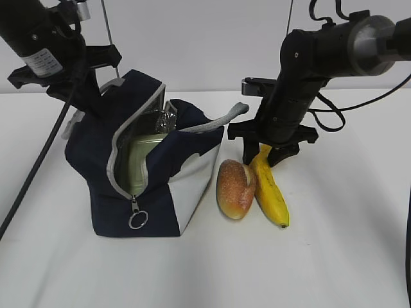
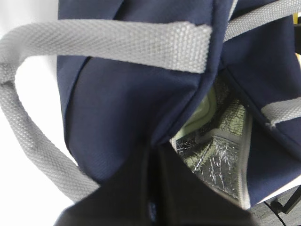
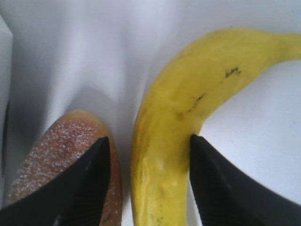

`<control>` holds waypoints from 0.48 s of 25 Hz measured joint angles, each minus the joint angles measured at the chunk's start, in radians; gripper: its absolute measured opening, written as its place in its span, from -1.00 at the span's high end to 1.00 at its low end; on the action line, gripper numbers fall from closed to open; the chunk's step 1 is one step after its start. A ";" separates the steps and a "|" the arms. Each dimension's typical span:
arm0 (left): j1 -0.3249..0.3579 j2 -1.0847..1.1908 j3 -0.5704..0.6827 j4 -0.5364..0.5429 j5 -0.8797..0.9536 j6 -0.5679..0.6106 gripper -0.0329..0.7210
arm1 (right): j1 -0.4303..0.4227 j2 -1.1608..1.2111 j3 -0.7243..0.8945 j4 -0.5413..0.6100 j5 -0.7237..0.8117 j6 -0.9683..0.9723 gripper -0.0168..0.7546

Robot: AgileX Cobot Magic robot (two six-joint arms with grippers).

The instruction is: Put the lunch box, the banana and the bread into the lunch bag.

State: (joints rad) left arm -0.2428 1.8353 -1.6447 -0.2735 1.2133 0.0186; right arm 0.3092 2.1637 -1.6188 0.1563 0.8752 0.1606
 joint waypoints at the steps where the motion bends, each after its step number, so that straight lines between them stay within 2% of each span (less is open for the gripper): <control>1: 0.000 0.000 0.000 0.000 0.000 0.000 0.91 | 0.000 0.000 0.000 -0.002 0.000 0.000 -0.14; 12: 0.000 0.000 0.000 -0.001 0.000 0.000 0.91 | -0.002 0.018 0.002 -0.026 -0.003 0.002 -0.14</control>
State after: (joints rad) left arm -0.2428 1.8353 -1.6447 -0.2746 1.2133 0.0186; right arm 0.3068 2.1820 -1.6170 0.1302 0.8719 0.1628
